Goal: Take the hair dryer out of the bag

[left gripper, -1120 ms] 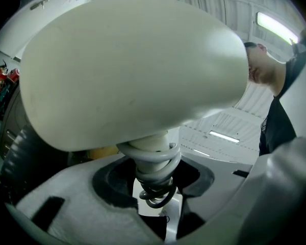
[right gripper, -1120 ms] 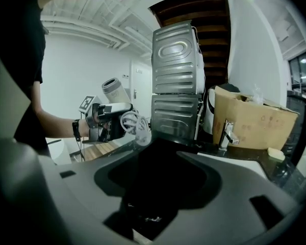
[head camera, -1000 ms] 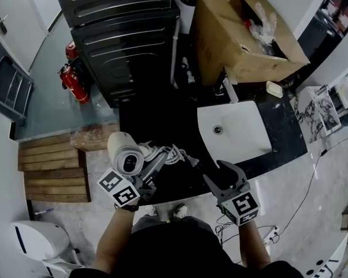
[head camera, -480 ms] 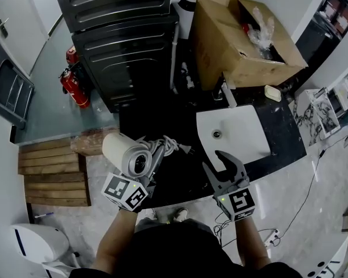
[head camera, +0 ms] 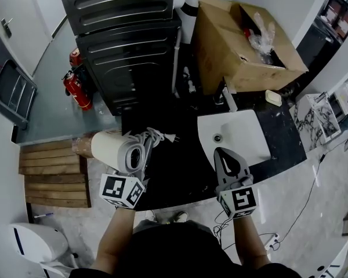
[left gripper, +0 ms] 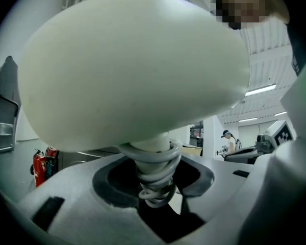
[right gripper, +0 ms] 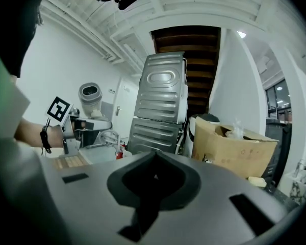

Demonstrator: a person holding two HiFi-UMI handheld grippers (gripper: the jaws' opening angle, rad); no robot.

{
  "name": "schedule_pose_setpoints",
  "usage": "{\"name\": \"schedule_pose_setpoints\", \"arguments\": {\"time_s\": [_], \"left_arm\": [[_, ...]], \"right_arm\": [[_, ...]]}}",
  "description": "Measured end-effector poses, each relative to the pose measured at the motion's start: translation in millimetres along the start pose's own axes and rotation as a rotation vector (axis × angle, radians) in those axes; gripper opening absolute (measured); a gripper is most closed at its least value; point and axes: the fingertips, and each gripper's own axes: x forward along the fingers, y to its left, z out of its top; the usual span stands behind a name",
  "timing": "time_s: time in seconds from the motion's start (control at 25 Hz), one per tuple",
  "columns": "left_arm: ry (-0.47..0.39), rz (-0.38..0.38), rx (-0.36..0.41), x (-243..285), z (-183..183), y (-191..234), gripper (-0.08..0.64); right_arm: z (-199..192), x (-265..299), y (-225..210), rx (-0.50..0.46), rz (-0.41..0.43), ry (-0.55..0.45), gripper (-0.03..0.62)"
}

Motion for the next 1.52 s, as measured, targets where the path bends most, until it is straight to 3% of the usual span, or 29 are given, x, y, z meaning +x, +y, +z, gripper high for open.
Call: {"name": "schedule_pose_setpoints", "arguments": {"time_s": [0.8, 1.52], "left_arm": [[0.021, 0.007, -0.034, 0, -14, -11, 0.202], [0.023, 0.040, -0.004, -19, -11, -7, 0.202]], "right_arm": [[-1, -7, -4, 0.056, 0.003, -0.002, 0.012], [-1, -17, -17, 0.057, -0.051, -0.028, 0.012]]}}
